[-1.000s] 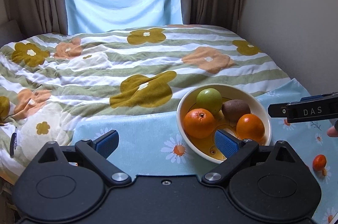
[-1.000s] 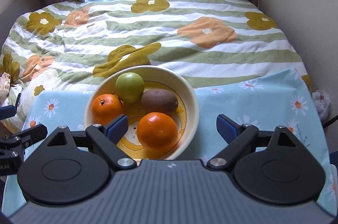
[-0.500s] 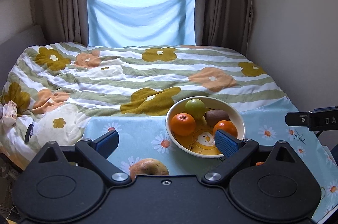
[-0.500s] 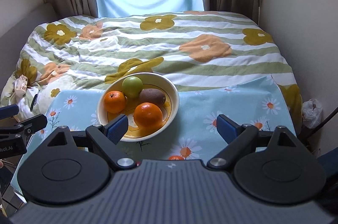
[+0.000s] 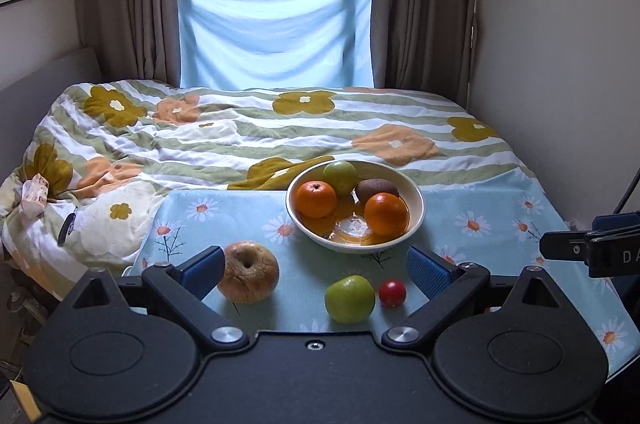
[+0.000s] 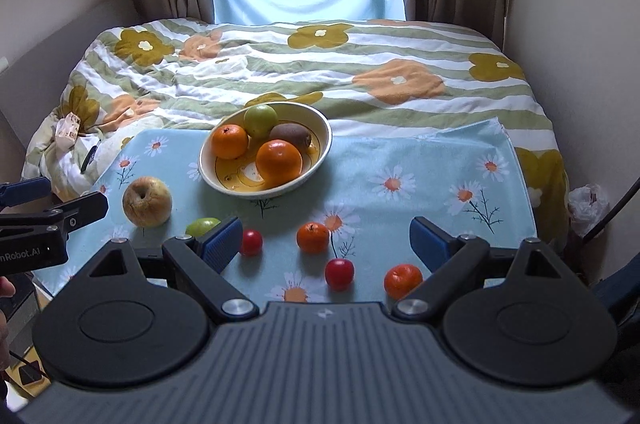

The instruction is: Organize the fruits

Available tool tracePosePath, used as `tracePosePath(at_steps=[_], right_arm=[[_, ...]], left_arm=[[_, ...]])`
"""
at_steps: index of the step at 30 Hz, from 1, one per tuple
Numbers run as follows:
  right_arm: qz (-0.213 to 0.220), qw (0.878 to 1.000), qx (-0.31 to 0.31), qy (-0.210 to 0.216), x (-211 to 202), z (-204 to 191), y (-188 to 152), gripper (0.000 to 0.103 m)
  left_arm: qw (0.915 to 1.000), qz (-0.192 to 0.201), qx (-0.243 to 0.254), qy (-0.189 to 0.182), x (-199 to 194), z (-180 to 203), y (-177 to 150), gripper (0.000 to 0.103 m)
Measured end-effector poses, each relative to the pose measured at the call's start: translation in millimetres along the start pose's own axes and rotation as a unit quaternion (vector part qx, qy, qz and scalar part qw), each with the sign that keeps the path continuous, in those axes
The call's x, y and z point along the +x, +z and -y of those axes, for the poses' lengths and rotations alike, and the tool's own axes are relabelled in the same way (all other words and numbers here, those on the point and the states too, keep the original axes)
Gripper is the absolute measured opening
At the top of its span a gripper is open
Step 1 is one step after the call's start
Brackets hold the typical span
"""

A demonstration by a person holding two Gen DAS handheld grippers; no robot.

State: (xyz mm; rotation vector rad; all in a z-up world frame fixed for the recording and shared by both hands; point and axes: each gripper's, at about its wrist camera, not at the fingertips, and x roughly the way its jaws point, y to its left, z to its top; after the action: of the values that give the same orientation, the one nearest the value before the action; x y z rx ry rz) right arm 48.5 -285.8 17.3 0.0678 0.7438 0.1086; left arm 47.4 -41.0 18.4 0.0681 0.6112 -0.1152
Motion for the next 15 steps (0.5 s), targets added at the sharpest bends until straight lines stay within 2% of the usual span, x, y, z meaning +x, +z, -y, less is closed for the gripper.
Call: tracePosePath(at_steps=[5, 12, 15], right_arm=[[-0.009, 1.0, -0.02, -0.005, 10.8, 10.3, -22.4, 0.103], [-0.029, 0.999, -0.017, -0.003, 43.2, 17.6, -49.6, 0.102], [-0.038, 0.999, -0.018, -0.005, 61.0, 15.2, -61.0, 0.095]], left_arm=[[0.9998, -0.015, 0.011, -0.005, 14.5, 12.4, -18.4, 0.099], [0.9978, -0.043, 0.047, -0.017, 54.3, 24.8, -43.2, 0.097], [0.9965, -0.052, 0.062, -0.018, 73.0, 29.5, -52.8, 0.096]])
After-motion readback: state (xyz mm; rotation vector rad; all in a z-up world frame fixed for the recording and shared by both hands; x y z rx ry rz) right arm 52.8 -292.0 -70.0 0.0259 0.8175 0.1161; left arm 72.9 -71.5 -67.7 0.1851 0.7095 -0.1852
